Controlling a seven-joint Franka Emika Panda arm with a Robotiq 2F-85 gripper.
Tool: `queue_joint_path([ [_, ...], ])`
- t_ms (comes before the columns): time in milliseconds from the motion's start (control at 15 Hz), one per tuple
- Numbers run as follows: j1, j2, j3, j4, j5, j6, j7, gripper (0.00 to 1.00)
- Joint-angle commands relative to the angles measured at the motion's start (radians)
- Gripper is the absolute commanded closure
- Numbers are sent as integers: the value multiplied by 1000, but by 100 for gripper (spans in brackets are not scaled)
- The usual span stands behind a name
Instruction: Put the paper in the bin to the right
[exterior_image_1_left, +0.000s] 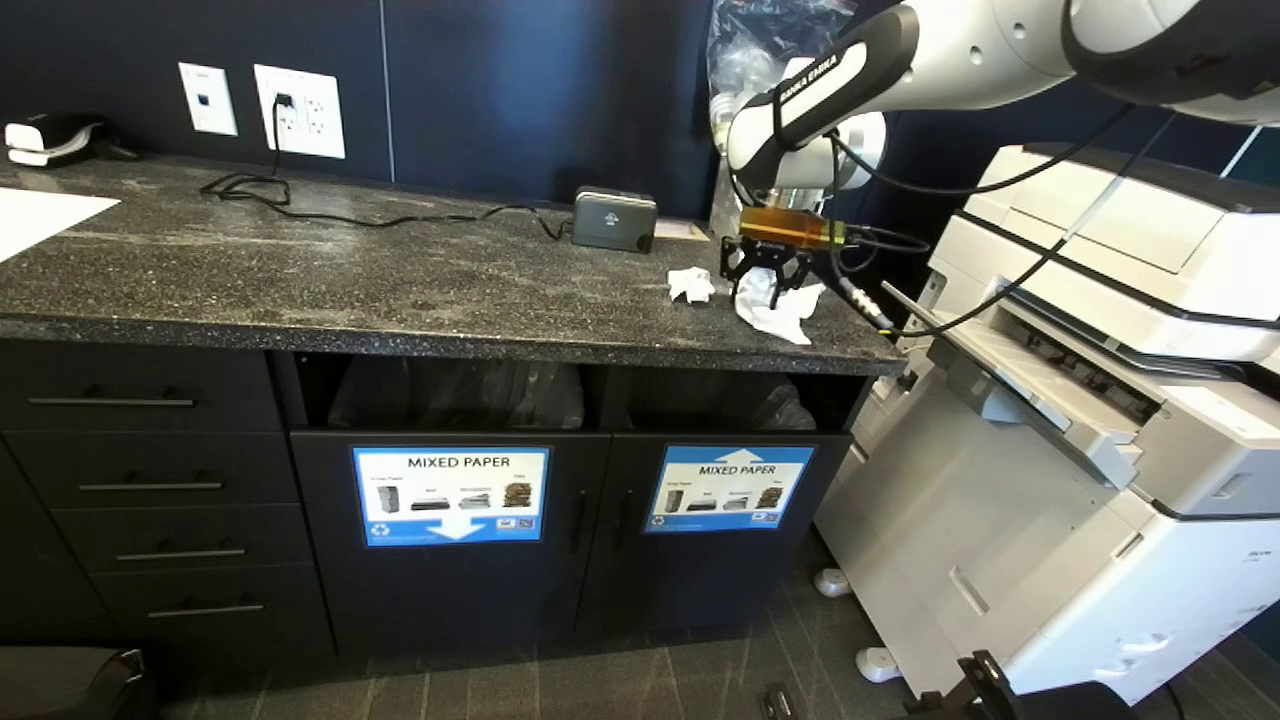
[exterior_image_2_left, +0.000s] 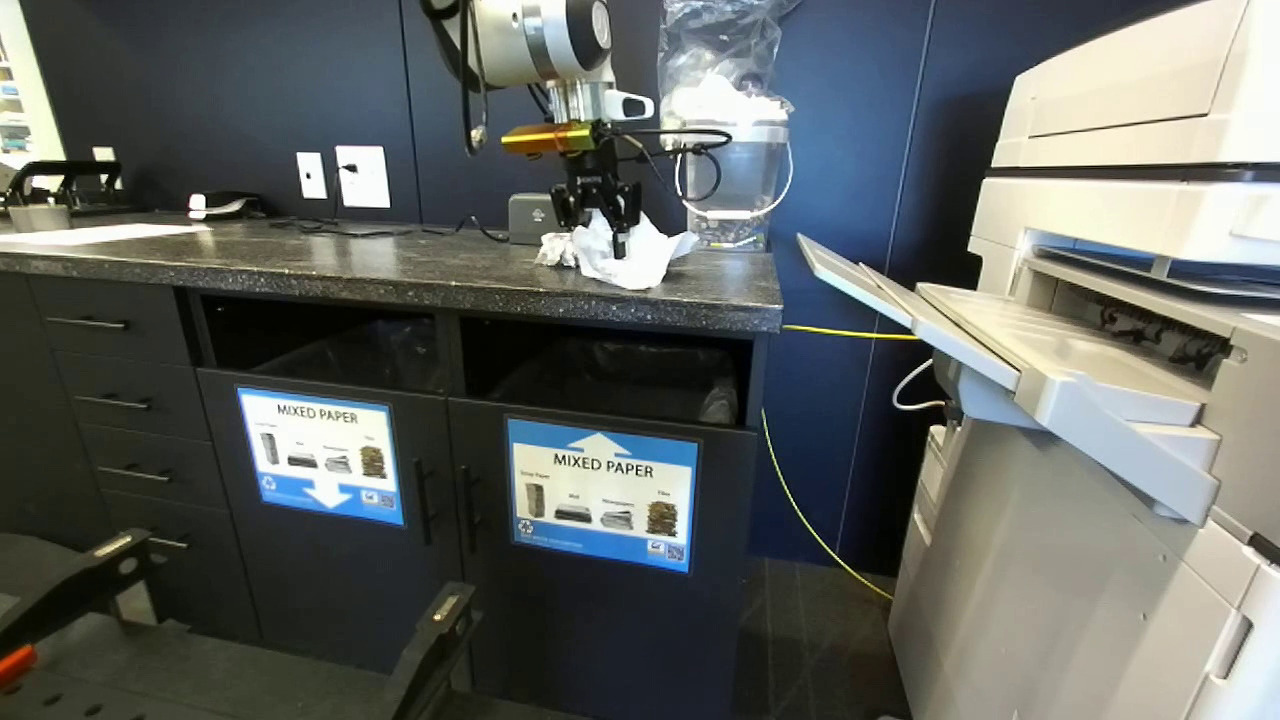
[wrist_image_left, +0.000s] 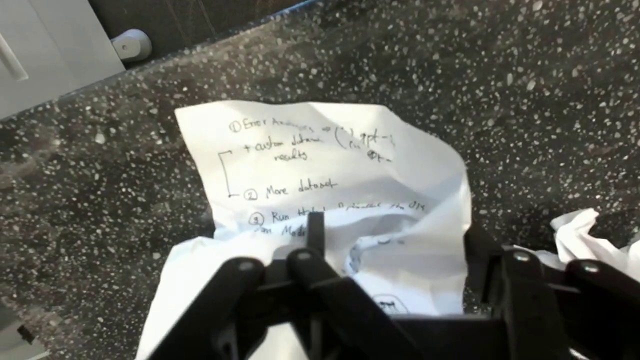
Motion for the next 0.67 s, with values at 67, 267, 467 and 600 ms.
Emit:
queue_joint_path([
  [67,17,23,-24,46,-19,6,34,72],
  [267,16,24,-26,47,-18,2,36,87],
  [467,-2,12,-10,42,4,-69,4,95],
  [600,-20,-14,6,8,30,-136,-16,88],
])
